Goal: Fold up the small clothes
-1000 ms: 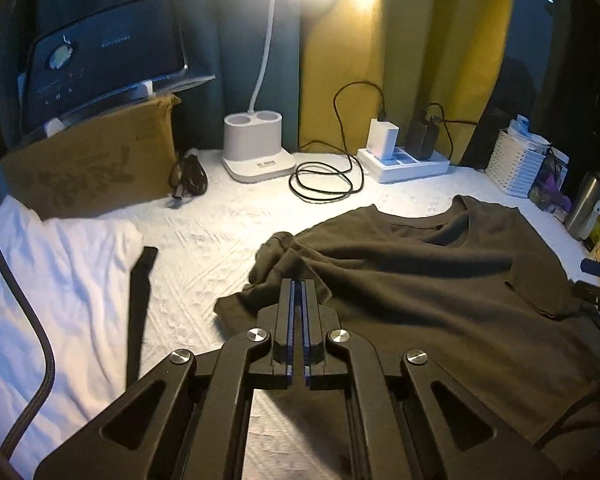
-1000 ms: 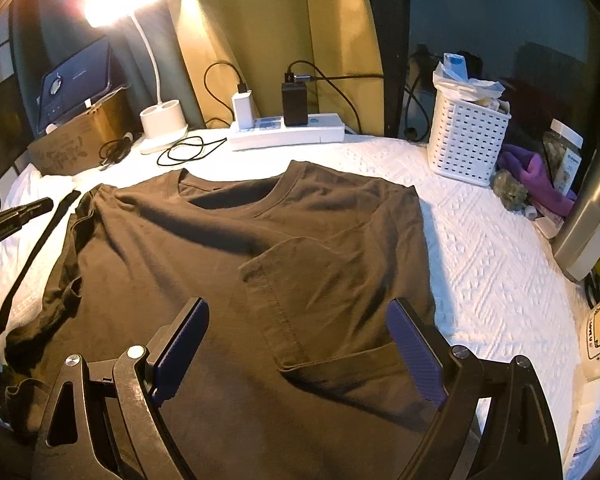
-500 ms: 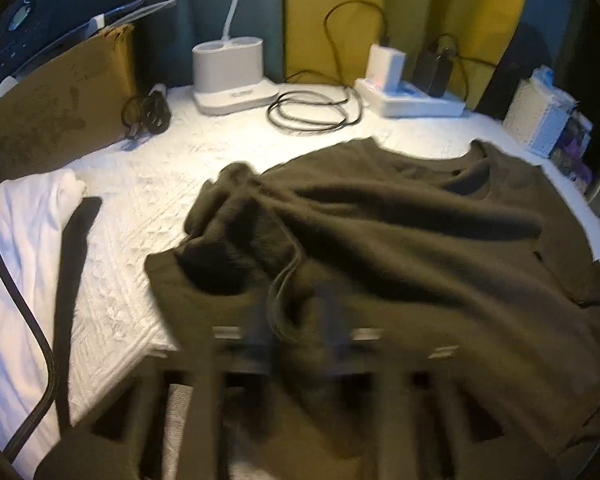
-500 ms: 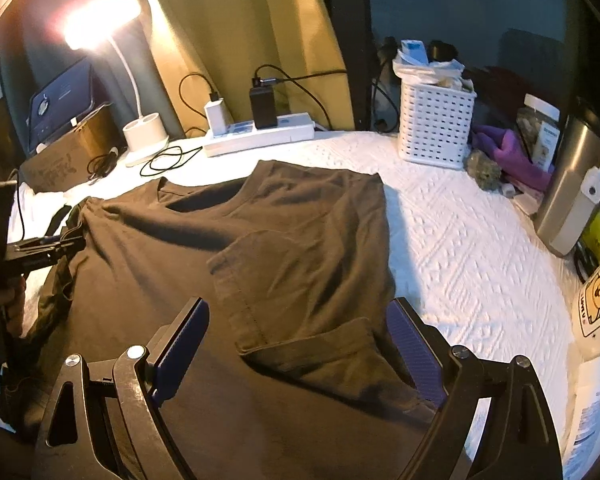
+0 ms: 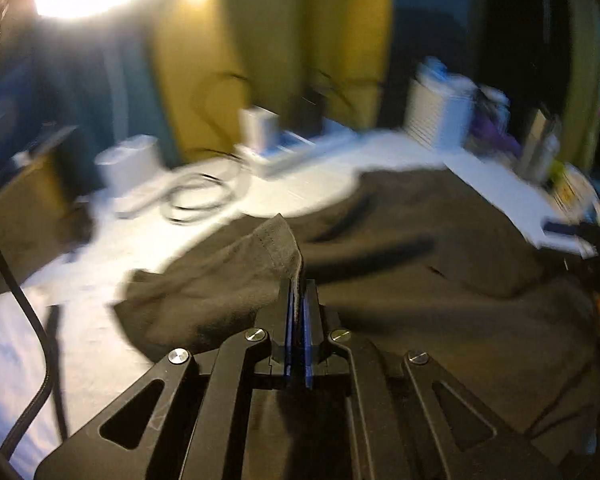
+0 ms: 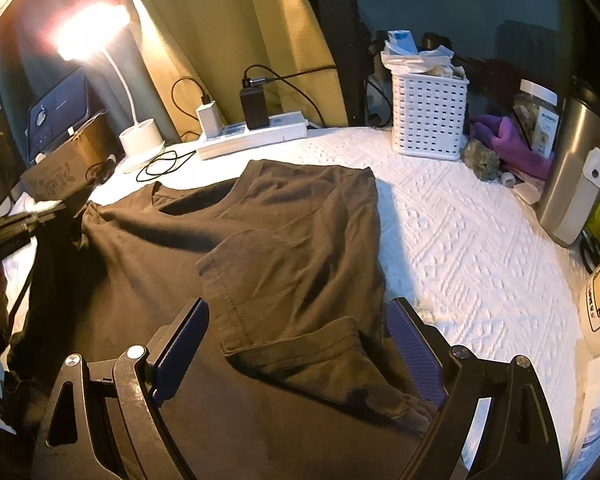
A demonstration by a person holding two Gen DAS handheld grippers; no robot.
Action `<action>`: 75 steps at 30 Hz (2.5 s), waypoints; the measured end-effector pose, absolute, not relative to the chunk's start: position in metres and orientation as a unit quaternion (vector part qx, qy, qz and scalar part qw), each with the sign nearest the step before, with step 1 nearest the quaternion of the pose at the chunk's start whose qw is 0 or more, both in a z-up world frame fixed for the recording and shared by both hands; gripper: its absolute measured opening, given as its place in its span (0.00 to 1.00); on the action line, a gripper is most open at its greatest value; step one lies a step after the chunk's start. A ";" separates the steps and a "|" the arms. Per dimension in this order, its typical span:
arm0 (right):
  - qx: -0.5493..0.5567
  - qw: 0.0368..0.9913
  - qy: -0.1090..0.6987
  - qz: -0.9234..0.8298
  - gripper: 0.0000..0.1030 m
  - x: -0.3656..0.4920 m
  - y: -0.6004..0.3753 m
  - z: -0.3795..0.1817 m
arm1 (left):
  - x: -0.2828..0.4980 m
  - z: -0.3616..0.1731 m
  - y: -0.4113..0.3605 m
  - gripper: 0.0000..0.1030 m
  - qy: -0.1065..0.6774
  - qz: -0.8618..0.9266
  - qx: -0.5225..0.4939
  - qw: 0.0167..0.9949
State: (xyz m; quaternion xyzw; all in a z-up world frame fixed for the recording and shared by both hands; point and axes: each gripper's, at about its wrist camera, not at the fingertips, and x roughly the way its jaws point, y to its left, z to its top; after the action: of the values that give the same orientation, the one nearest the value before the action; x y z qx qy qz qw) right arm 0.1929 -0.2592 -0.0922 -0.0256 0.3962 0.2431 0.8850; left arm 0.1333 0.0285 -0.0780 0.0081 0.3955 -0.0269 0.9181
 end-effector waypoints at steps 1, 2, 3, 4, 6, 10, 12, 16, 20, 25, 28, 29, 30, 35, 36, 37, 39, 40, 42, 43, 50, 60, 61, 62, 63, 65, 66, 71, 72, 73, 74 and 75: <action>-0.025 0.885 0.397 0.241 0.89 0.193 -0.261 -0.093 | 0.136 -0.086 0.021 0.02 0.410 -0.038 0.015 0.911; -0.024 0.885 0.399 0.238 0.89 0.193 -0.264 -0.094 | 0.139 -0.096 0.015 0.02 0.429 -0.049 0.018 0.902; -0.024 0.885 0.400 0.237 0.89 0.193 -0.265 -0.095 | 0.140 -0.104 0.013 0.04 0.446 -0.058 0.015 0.893; -0.023 0.884 0.403 0.236 0.89 0.193 -0.267 -0.097 | 0.140 -0.110 0.012 0.04 0.460 -0.066 0.013 0.886; -0.023 0.883 0.406 0.233 0.89 0.193 -0.269 -0.099 | 0.138 -0.117 0.015 0.08 0.475 -0.068 0.011 0.877; -0.026 0.881 0.412 0.230 0.89 0.196 -0.271 -0.103 | 0.119 -0.100 0.035 0.64 0.463 -0.071 -0.021 0.884; -0.029 0.882 0.412 0.229 0.89 0.200 -0.270 -0.103 | 0.111 -0.087 0.056 0.66 0.447 -0.053 -0.039 0.892; -0.038 0.884 0.404 0.230 0.89 0.210 -0.266 -0.096 | 0.113 -0.086 0.114 0.66 0.431 0.011 -0.079 0.899; -0.041 0.887 0.390 0.244 0.89 0.230 -0.264 -0.085 | 0.131 -0.107 0.158 0.66 0.435 0.041 -0.123 0.891; -0.048 0.885 0.394 0.244 0.89 0.272 -0.260 -0.083 | 0.151 -0.126 0.169 0.66 0.444 0.036 -0.125 0.887; -0.052 0.877 0.406 0.250 0.86 0.306 -0.256 -0.091 | 0.160 -0.131 0.168 0.66 0.444 0.022 -0.133 0.886; -0.054 0.874 0.413 0.249 0.82 0.320 -0.254 -0.097 | 0.163 -0.133 0.168 0.66 0.442 0.018 -0.132 0.887; -0.054 0.871 0.422 0.247 0.74 0.335 -0.252 -0.104 | 0.165 -0.134 0.166 0.66 0.441 0.016 -0.128 0.888; -0.042 0.849 0.459 0.258 0.50 0.377 -0.242 -0.130 | 0.178 -0.136 0.160 0.14 0.441 0.009 -0.094 0.892; -0.050 0.851 0.453 0.261 0.39 0.378 -0.238 -0.130 | 0.180 -0.135 0.161 0.11 0.441 0.006 -0.092 0.893; -0.065 0.849 0.450 0.269 0.17 0.377 -0.232 -0.131 | 0.181 -0.134 0.160 0.10 0.439 0.007 -0.086 0.894; -0.093 0.851 0.444 0.266 0.07 0.377 -0.222 -0.131 | 0.188 -0.131 0.156 0.09 0.439 0.012 -0.056 0.897; -0.114 0.856 0.436 0.254 0.06 0.377 -0.216 -0.131 | 0.191 -0.128 0.154 0.09 0.436 0.015 -0.040 0.899; -0.148 0.868 0.419 0.221 0.06 0.377 -0.212 -0.129 | 0.197 -0.121 0.149 0.09 0.434 0.014 -0.011 0.901; -0.158 0.872 0.414 0.211 0.06 0.378 -0.212 -0.129 | 0.202 -0.118 0.147 0.08 0.432 0.015 0.004 0.902; -0.177 0.890 0.394 0.145 0.06 0.389 -0.232 -0.122 | 0.240 -0.113 0.138 0.07 0.427 0.012 0.071 0.901; -0.177 0.882 0.421 0.116 0.16 0.394 -0.242 -0.131 | 0.244 -0.128 0.145 0.23 0.450 0.033 0.072 0.890; -0.181 0.882 0.421 0.108 0.26 0.392 -0.244 -0.129 | 0.239 -0.124 0.146 0.26 0.445 0.040 0.074 0.892; -0.183 0.884 0.419 0.101 0.34 0.389 -0.248 -0.126 | 0.232 -0.118 0.147 0.33 0.439 0.045 0.074 0.894; -0.181 0.886 0.417 0.095 0.56 0.385 -0.252 -0.122 | 0.226 -0.113 0.147 0.35 0.434 0.047 0.072 0.897; -0.170 0.892 0.407 0.096 0.74 0.373 -0.262 -0.113 | 0.212 -0.105 0.146 0.36 0.427 0.051 0.072 0.900; -0.171 0.893 0.404 0.098 0.74 0.365 -0.265 -0.108 | 0.205 -0.101 0.145 0.38 0.424 0.051 0.072 0.901; -0.176 0.898 0.392 0.098 0.74 0.332 -0.277 -0.091 | 0.166 -0.088 0.139 0.45 0.409 0.049 0.061 0.909; -0.175 0.899 0.390 0.099 0.74 0.324 -0.280 -0.087 | 0.158 -0.086 0.137 0.46 0.406 0.047 0.056 0.911; -0.174 0.900 0.387 0.099 0.74 0.315 -0.283 -0.083 | 0.151 -0.084 0.135 0.46 0.403 0.045 0.052 0.913; -0.172 0.901 0.385 0.099 0.74 0.306 -0.285 -0.080 | 0.142 -0.081 0.133 0.47 0.399 0.041 0.044 0.915; -0.170 0.902 0.384 0.100 0.74 0.299 -0.287 -0.078 | 0.135 -0.079 0.130 0.49 0.396 0.038 0.039 0.917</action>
State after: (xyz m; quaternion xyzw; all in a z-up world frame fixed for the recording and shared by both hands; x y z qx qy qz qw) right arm 0.2988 -0.2866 -0.0776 -0.1705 0.3839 0.0996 0.9020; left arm 0.1354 0.1298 -0.0790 0.0391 0.3962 0.0384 0.9165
